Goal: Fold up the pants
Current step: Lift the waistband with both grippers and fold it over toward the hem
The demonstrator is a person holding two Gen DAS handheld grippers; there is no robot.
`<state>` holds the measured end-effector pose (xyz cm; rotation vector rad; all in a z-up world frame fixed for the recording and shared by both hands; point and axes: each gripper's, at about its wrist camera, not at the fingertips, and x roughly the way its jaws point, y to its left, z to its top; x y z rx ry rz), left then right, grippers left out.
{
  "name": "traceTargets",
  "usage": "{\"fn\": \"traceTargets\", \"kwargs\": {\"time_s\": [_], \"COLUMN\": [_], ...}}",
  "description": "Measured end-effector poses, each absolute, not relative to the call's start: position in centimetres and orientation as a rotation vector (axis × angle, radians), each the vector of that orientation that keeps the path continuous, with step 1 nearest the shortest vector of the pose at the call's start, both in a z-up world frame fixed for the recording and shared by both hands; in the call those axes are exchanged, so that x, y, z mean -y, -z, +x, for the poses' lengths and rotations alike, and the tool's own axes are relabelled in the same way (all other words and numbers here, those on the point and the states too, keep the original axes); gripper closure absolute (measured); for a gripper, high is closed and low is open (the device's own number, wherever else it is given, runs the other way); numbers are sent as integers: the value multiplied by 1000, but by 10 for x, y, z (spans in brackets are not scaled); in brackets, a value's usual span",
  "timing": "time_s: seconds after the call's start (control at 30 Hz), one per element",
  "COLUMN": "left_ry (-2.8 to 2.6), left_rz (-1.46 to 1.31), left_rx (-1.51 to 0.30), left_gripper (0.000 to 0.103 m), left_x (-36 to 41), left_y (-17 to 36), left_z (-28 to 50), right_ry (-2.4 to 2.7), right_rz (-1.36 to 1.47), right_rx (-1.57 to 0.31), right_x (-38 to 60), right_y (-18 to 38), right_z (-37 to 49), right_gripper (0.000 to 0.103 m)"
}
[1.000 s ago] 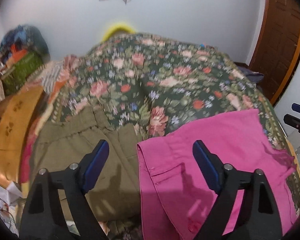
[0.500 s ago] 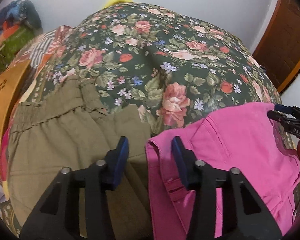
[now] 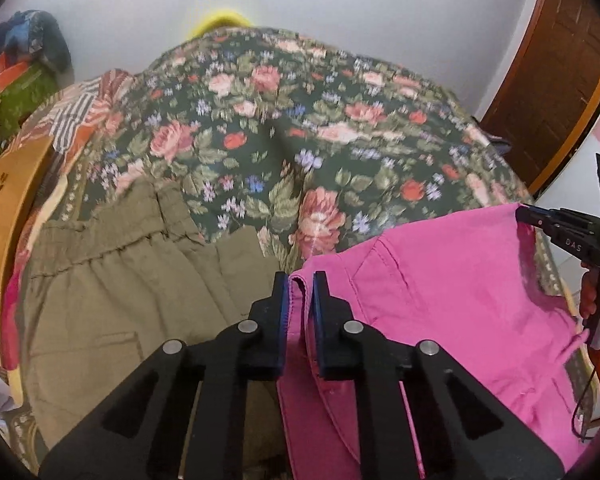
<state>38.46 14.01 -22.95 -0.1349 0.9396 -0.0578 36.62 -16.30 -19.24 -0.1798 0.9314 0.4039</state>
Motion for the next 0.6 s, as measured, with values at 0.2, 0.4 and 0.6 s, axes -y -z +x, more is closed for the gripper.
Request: {"fn": "traceTargets", "kwargs": {"time_s": [0.2, 0.4, 0.6], "left_ry": [56, 64, 78], "left_rz": [-93, -106, -84], "left_rx": [-857, -799, -756], "left_gripper": [93, 93, 93], "left_x": [-131, -131, -123], "left_y": [188, 152, 125], "left_z": [376, 371, 349], "right_ry": [-389, -376, -394], "right_rz": [-221, -180, -162], "right_rx": [-836, -752, -702], "right_x": [161, 168, 177], "right_y": [161, 120, 87], "right_z": [355, 349, 325], "right_gripper": [98, 98, 98]}}
